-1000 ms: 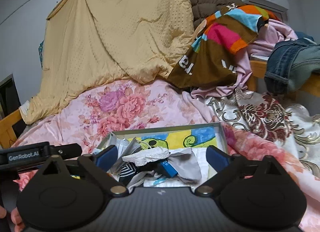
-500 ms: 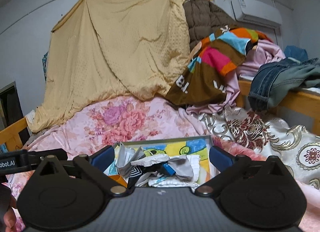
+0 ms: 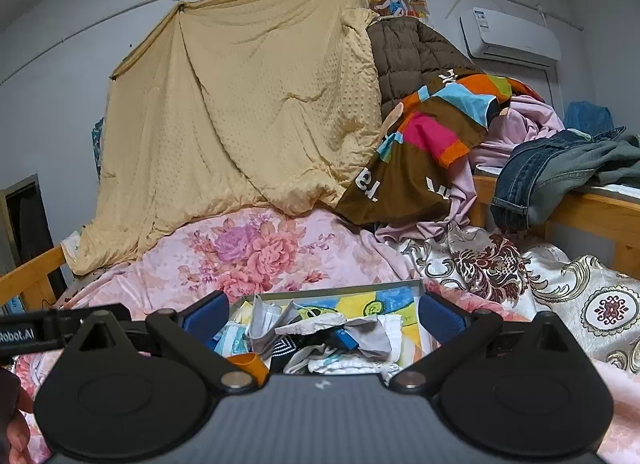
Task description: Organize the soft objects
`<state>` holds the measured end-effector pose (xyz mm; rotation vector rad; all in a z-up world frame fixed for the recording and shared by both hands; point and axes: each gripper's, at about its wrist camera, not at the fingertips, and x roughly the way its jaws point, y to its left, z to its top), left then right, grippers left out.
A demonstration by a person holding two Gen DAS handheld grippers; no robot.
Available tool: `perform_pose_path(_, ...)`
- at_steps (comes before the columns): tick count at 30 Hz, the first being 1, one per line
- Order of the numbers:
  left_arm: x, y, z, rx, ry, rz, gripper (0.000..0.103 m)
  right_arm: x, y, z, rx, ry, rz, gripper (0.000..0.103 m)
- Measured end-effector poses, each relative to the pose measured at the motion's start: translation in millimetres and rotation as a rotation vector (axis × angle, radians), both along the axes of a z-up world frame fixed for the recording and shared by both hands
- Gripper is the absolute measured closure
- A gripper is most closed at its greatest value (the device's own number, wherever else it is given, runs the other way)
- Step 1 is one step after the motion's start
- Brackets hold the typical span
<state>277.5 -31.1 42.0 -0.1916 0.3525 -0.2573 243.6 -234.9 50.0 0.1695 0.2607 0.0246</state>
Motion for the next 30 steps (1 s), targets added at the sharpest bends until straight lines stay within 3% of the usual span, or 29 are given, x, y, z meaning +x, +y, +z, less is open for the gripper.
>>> perform_pose_path(13, -16, 5, -3, 0.06, -0.001, 0.018, 0.001, -27, 0, -6, 0.013, -0.001, -0.016, 0.0)
perform_pose_path(19, -34, 10, -9, 0.013, 0.006, 0.047, 0.001, -36, 3, -8, 0.008, 0.006, -0.021, 0.0)
perform_pose_path(24, -48, 11, -17, 0.027, 0.002, 0.072, 0.001, -44, 7, -11, 0.006, 0.008, -0.02, 0.0)
perform_pose_path(30, -54, 21, -30, -0.024, 0.064, 0.116, 0.001, -53, 12, -14, -0.002, 0.013, -0.017, 0.0)
